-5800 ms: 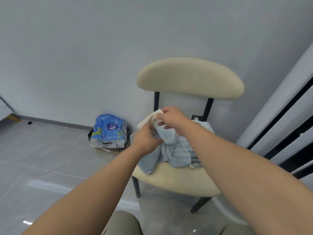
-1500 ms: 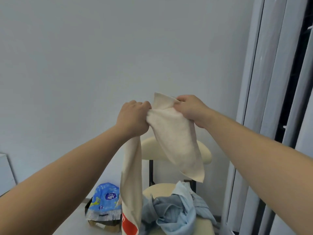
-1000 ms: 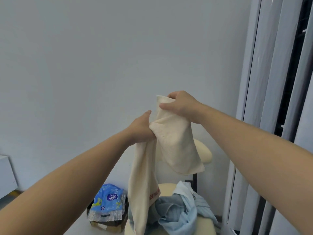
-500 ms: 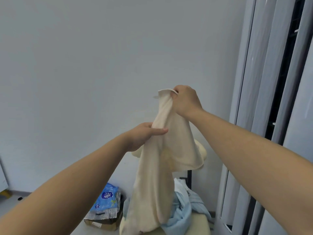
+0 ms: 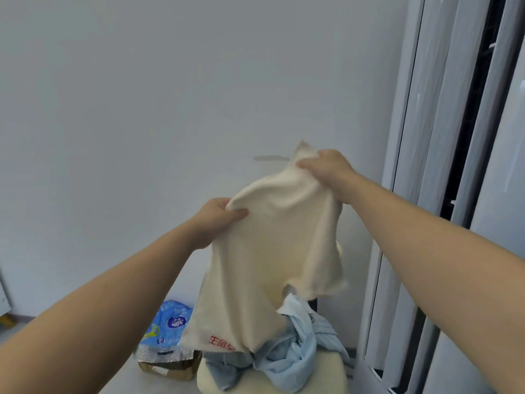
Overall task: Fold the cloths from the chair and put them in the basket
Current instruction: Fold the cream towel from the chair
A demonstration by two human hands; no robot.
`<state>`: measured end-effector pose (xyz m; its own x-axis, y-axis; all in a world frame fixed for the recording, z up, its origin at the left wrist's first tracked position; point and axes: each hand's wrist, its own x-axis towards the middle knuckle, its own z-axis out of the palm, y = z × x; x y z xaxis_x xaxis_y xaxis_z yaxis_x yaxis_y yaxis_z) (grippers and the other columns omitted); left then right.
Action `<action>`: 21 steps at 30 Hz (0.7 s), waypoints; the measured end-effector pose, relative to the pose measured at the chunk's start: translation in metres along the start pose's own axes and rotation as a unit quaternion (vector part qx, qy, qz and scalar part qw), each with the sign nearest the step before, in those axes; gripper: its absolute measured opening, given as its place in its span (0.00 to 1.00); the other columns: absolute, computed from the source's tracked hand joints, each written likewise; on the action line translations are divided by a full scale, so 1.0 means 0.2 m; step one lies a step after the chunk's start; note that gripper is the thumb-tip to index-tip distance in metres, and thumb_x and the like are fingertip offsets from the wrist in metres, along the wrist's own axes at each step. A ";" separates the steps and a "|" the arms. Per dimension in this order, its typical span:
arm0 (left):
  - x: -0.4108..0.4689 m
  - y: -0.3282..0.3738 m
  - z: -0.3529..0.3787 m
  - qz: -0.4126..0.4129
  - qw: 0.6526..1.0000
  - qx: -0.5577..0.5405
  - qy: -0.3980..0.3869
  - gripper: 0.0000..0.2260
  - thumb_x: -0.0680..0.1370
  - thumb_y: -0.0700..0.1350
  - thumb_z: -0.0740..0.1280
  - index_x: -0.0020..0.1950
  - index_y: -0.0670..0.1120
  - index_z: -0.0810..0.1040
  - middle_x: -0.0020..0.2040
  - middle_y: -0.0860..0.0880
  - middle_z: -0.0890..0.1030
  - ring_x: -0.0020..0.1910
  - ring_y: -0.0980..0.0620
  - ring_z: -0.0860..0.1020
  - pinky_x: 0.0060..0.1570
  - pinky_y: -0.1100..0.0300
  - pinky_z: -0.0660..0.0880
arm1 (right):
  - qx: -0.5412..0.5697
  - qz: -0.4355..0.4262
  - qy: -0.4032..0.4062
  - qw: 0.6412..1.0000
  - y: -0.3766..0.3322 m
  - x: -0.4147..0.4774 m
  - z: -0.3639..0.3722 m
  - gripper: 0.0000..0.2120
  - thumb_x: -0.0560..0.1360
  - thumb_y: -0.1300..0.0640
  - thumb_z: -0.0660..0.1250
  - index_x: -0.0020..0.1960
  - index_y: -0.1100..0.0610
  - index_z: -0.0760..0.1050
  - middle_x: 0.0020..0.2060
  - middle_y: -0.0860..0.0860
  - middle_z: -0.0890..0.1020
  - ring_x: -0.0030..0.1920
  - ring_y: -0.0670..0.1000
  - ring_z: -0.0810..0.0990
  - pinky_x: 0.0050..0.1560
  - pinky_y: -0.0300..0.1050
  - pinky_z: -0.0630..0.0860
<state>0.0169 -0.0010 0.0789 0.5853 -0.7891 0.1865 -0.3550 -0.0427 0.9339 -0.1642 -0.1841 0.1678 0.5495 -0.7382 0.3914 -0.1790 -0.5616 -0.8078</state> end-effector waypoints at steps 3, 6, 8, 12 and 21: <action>-0.01 0.09 0.03 0.041 0.999 -0.016 0.001 0.12 0.77 0.47 0.75 0.56 0.41 0.84 0.54 0.43 0.86 0.52 0.45 0.85 0.57 0.44 0.81 | 0.007 -0.015 -0.224 0.974 0.02 -0.10 0.06 0.19 0.71 0.42 0.78 0.53 0.55 0.83 0.46 0.51 0.87 0.46 0.51 0.87 0.44 0.44 0.82; -0.02 0.18 0.08 0.067 0.998 -0.003 -0.017 0.12 0.68 0.45 0.77 0.46 0.42 0.80 0.42 0.46 0.84 0.40 0.48 0.81 0.41 0.53 0.80 | -0.064 -0.055 -0.310 0.947 0.02 -0.18 0.15 0.16 0.73 0.46 0.77 0.57 0.51 0.83 0.50 0.48 0.87 0.50 0.47 0.86 0.50 0.41 0.82; -0.02 0.21 0.11 0.082 0.997 0.000 -0.001 0.10 0.67 0.42 0.77 0.40 0.47 0.76 0.37 0.51 0.79 0.36 0.51 0.77 0.35 0.58 0.73 | -0.095 -0.072 -0.276 0.954 0.02 -0.20 0.18 0.08 0.75 0.52 0.75 0.52 0.54 0.83 0.45 0.48 0.85 0.46 0.48 0.84 0.44 0.40 0.78; -0.02 0.17 0.11 0.095 0.993 0.024 0.063 0.10 0.65 0.40 0.77 0.40 0.47 0.78 0.38 0.51 0.78 0.38 0.51 0.76 0.38 0.56 0.73 | -0.139 -0.081 -0.183 0.970 -0.03 -0.21 0.19 0.08 0.78 0.55 0.67 0.49 0.58 0.82 0.44 0.51 0.82 0.47 0.52 0.81 0.47 0.46 0.74; 0.00 -0.06 0.07 -0.036 0.969 0.245 0.020 0.17 0.81 0.50 0.65 0.50 0.36 0.81 0.50 0.41 0.83 0.51 0.40 0.81 0.52 0.49 0.78 | -0.111 -0.025 0.039 0.993 -0.03 -0.10 0.14 0.15 0.80 0.49 0.55 0.49 0.56 0.78 0.45 0.52 0.80 0.48 0.56 0.78 0.41 0.44 0.66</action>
<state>0.0117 -0.0092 0.0631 0.6455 -0.7493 0.1477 -0.6100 -0.3896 0.6900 -0.1516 -0.1565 0.1522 0.4988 -0.7294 0.4683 -0.3332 -0.6601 -0.6732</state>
